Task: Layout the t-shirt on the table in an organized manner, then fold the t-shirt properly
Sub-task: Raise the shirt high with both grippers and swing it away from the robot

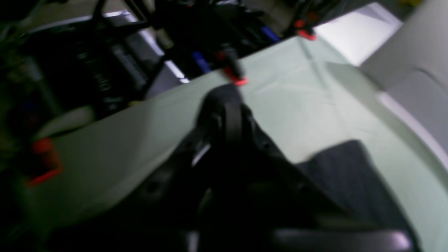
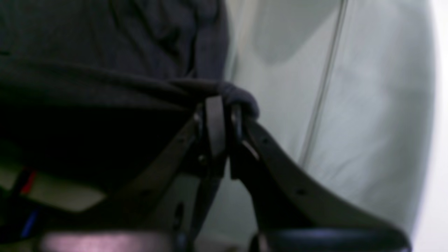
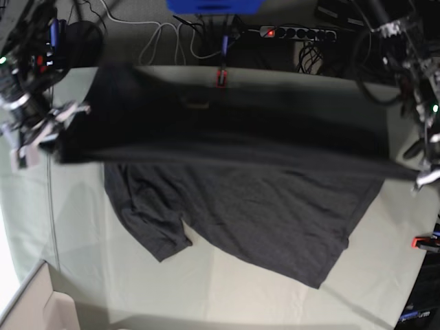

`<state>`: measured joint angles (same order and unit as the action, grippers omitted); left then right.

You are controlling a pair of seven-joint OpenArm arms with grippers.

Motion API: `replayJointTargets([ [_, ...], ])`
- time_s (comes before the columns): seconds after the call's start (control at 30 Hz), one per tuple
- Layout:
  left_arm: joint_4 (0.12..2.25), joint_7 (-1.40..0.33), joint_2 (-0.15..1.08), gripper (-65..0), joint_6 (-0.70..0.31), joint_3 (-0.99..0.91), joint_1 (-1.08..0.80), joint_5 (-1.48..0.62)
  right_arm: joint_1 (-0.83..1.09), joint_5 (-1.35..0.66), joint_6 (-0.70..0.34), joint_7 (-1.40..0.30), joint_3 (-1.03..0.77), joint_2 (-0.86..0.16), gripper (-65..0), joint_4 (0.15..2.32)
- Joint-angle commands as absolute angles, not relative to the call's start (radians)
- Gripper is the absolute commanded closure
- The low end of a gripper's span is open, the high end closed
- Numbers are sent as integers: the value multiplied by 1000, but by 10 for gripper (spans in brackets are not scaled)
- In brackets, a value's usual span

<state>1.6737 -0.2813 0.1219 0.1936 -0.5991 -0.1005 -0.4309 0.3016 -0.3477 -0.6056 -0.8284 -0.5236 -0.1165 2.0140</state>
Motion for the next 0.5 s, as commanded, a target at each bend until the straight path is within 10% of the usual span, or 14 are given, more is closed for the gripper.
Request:
replayJointTargets([
  [0.0, 1690, -251, 134, -1, 188, -591, -74, -426, 260, -357, -605, -803, -527, -136, 0, 2029],
  [0.47, 1564, -252, 159, -1, 188, -318, 277, -417, -492, -355, -605, -958, -478, -409, 0, 1669],
])
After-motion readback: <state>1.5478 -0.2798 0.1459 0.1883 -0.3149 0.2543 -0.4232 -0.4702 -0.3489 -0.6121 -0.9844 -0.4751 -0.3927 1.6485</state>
